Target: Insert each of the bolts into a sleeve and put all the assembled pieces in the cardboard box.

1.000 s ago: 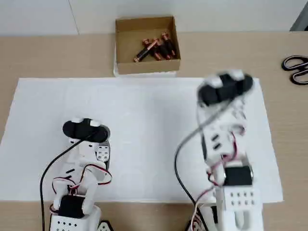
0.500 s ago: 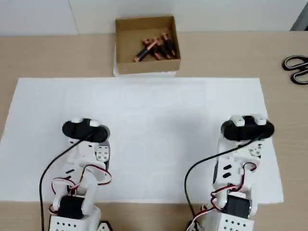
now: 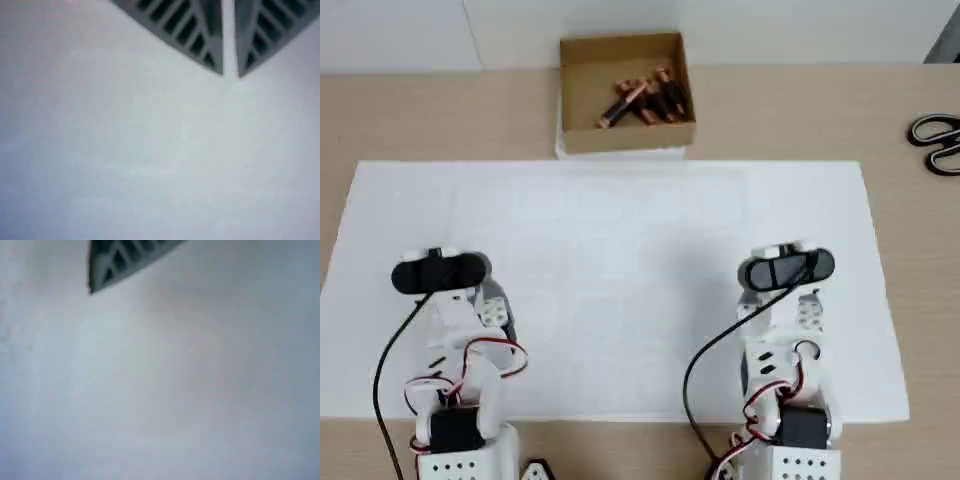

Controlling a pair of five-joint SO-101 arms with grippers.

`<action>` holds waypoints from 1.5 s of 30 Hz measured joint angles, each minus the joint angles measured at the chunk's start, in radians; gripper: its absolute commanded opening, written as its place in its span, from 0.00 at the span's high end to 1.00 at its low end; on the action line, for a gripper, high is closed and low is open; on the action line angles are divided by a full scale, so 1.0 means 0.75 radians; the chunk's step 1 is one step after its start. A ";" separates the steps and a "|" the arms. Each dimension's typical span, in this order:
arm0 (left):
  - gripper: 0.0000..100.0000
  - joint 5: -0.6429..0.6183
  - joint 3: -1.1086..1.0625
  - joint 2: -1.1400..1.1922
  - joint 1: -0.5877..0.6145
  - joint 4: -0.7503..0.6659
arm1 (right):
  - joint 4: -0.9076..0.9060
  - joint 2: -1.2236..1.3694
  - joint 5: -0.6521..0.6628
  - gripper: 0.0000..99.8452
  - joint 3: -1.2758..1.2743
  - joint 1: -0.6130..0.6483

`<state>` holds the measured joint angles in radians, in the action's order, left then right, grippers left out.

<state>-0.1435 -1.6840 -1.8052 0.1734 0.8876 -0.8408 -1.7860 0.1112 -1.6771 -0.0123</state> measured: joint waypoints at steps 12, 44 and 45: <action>0.99 0.002 0.000 0.000 -0.172 0.006 | -0.057 0.000 0.000 0.81 0.000 0.010; 0.99 -0.004 0.000 0.000 -0.182 0.006 | -0.057 0.000 0.000 0.81 0.000 0.010; 0.99 -0.004 0.000 0.000 -0.182 0.006 | -0.057 0.000 0.000 0.81 0.000 0.010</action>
<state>-0.1465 -1.6840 -1.8052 0.0368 0.8922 -0.8838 -1.7860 0.1112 -1.6771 -0.0046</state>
